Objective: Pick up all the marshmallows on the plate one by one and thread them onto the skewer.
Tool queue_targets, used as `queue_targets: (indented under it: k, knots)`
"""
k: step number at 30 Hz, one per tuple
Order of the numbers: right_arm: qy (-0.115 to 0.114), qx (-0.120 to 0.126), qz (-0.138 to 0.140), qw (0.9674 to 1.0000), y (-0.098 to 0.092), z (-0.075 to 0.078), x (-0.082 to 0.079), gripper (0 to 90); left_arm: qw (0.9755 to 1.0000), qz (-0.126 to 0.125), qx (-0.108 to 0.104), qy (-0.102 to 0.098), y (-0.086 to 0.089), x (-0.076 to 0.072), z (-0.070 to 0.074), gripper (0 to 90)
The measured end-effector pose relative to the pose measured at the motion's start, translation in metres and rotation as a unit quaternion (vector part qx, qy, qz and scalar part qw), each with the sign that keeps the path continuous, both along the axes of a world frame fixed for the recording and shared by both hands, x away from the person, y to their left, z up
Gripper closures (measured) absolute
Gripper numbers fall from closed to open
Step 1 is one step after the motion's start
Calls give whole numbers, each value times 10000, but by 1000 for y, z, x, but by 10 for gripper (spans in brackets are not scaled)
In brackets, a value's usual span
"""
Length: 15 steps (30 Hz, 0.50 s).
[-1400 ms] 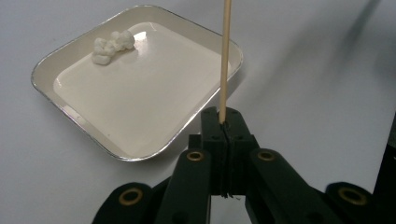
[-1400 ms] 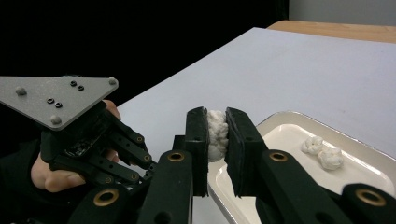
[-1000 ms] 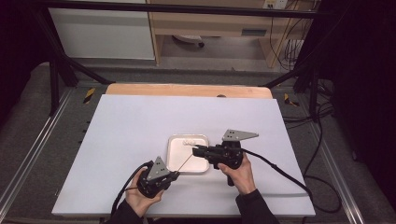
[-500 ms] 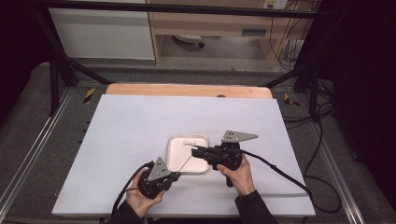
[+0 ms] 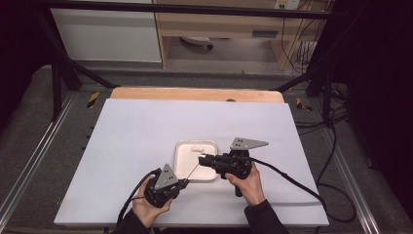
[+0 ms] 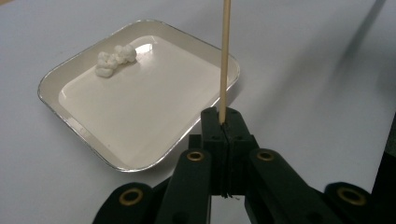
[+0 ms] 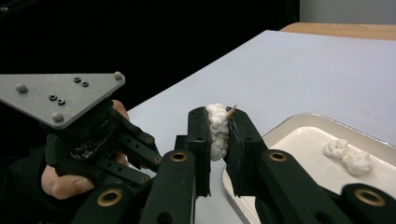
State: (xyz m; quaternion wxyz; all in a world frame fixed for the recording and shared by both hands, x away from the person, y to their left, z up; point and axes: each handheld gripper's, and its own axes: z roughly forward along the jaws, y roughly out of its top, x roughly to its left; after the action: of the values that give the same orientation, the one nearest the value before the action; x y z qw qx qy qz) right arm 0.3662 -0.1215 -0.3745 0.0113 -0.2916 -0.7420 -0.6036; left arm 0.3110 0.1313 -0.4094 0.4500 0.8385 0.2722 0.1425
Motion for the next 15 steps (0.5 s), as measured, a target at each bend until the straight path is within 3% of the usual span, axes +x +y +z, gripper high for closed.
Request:
queue_targets:
  k: [1, 2, 3, 4, 5, 7, 10, 15]
  knots:
    - [204, -193, 266, 9993, 4, -4, 0, 805, 9999, 26, -17, -104, -3, -2, 8, 890]
    - [267, -383, 452, 9979, 14, -13, -2, 802, 9989, 110, 250, -372, -7, -4, 13, 889]
    - [242, -319, 507, 9979, 22, -18, -5, 805, 9990, 194, 225, -324, -7, -4, 14, 890]
    - [147, -296, 501, 9982, 27, -18, -6, 804, 9996, 182, 61, -202, -3, -2, 12, 890]
    - [143, -393, 534, 9977, 28, -14, -4, 801, 9998, 159, -22, -148, 0, -1, 10, 890]
    - [66, -457, 532, 9975, 32, -10, -4, 798, 9995, 216, 76, -194, 3, -2, 12, 890]
    - [126, -336, 432, 9984, 34, -13, -4, 780, 9996, 244, 66, -129, 4, 0, 10, 890]
    - [131, -419, 245, 9987, 31, -10, -3, 566, 9996, 278, 69, -6, 5, 3, 7, 889]
